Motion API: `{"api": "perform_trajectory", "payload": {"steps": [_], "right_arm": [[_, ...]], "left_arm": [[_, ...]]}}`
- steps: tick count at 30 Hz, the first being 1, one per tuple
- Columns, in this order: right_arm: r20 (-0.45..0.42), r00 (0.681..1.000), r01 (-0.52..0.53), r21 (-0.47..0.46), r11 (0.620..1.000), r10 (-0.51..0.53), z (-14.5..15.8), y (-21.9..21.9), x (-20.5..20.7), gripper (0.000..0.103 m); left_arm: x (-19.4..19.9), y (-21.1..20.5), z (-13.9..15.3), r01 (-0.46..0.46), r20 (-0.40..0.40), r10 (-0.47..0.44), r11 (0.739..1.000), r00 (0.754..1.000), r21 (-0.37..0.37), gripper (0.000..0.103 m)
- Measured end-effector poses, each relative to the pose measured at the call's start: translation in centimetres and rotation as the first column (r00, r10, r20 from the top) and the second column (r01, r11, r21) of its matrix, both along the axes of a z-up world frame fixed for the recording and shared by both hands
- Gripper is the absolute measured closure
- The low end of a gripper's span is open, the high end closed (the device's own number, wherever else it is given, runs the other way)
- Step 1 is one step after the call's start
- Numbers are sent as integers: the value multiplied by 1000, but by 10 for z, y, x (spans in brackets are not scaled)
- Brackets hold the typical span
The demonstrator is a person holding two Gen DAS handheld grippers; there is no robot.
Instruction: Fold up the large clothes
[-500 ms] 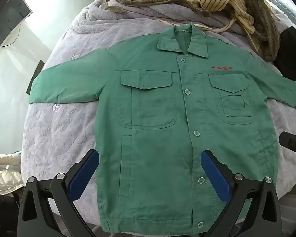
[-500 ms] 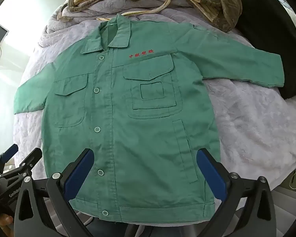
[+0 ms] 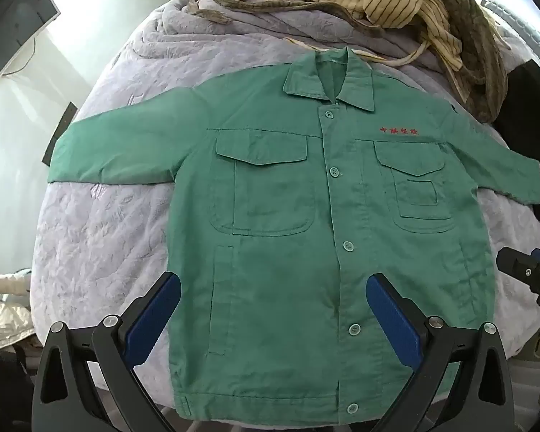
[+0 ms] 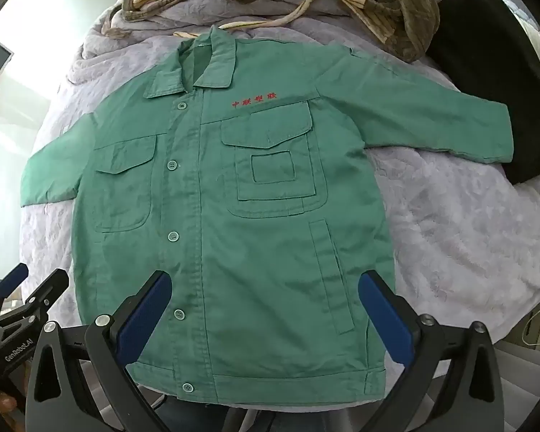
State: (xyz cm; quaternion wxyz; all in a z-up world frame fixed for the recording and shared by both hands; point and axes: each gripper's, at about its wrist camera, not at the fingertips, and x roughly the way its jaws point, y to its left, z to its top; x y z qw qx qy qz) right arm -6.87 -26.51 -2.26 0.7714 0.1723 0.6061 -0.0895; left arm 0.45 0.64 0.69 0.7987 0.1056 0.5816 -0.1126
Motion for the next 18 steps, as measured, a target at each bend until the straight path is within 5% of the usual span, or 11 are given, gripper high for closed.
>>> {"api": "perform_trajectory", "payload": {"steps": [18], "right_arm": [[-5, 1000, -17, -21, 1000, 16, -1, 6, 1, 0]], "left_arm": [[-1, 1, -3, -24, -21, 24, 1000, 999, -3, 0]]}}
